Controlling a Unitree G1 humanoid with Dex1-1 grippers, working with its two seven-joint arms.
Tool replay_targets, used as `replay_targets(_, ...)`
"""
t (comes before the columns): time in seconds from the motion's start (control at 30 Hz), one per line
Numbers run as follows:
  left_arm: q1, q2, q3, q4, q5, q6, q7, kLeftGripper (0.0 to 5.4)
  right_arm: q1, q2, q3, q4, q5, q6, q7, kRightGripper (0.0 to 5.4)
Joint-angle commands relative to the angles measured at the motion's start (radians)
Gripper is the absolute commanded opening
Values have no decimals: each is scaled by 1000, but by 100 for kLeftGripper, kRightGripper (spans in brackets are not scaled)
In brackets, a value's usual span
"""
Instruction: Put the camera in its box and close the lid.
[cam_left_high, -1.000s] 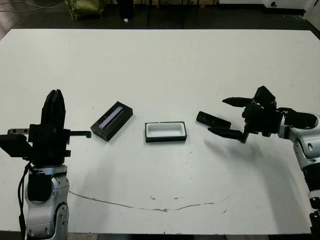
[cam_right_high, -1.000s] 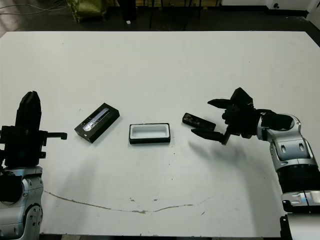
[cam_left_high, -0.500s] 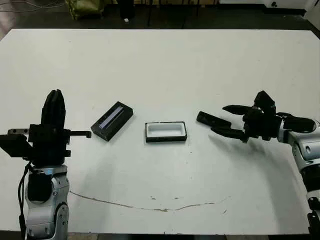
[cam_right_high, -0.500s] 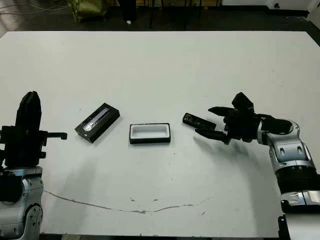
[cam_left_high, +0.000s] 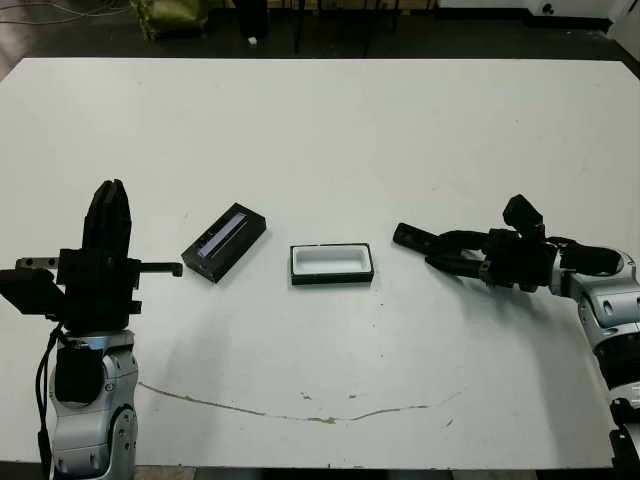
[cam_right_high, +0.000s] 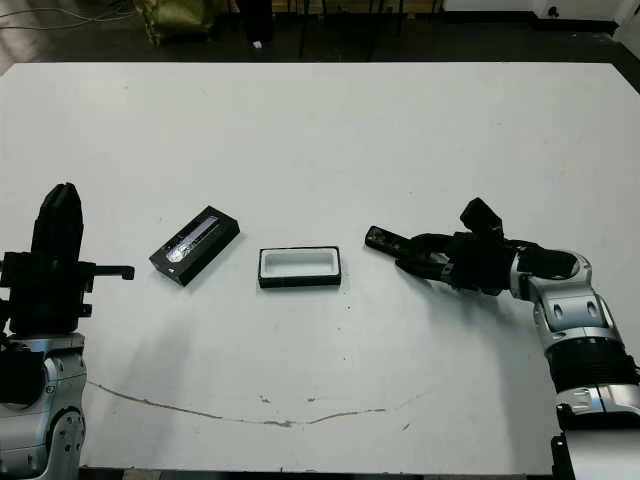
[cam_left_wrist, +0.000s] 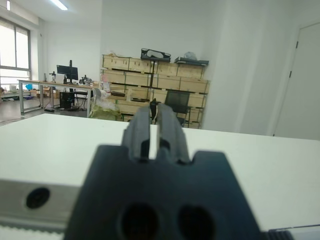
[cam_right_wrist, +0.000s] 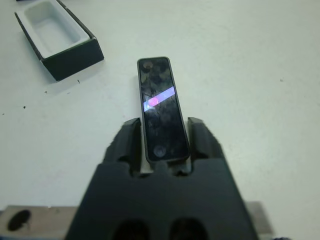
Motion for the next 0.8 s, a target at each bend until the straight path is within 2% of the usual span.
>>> replay_targets(0.03, 10, 4, 3, 14, -11, 10, -4, 0, 39, 8, 14, 14, -8, 66, -2, 87)
replay_targets(0.13, 10, 7, 3, 15, -4, 8, -3, 0, 40, 12, 15, 29, 1, 44, 17, 48)
replay_targets(0.23, 11, 4, 1, 9, -5, 12, -1, 0, 49, 18, 16, 20, -10, 14, -10, 41)
replay_targets(0.37, 12, 1, 0, 5, -7, 19, 4, 0, 63, 25, 14, -25, -23, 25, -76, 40)
replay_targets(0.43, 12, 2, 1, 6, -6, 18, 3, 0, 67, 29, 5, -36, -9, 44, -93, 40)
replay_targets(0.57, 11, 2, 1, 7, -5, 18, 3, 0, 62, 27, -14, -47, 18, 22, -78, 40)
replay_targets(0.73, 11, 1, 0, 7, -5, 19, 3, 0, -12, 53, -71, 52, 102, -39, 28, 39)
replay_targets(0.8, 8, 2, 1, 19, -11, 7, -7, 0, -50, 51, -81, 59, 117, -29, 53, 38)
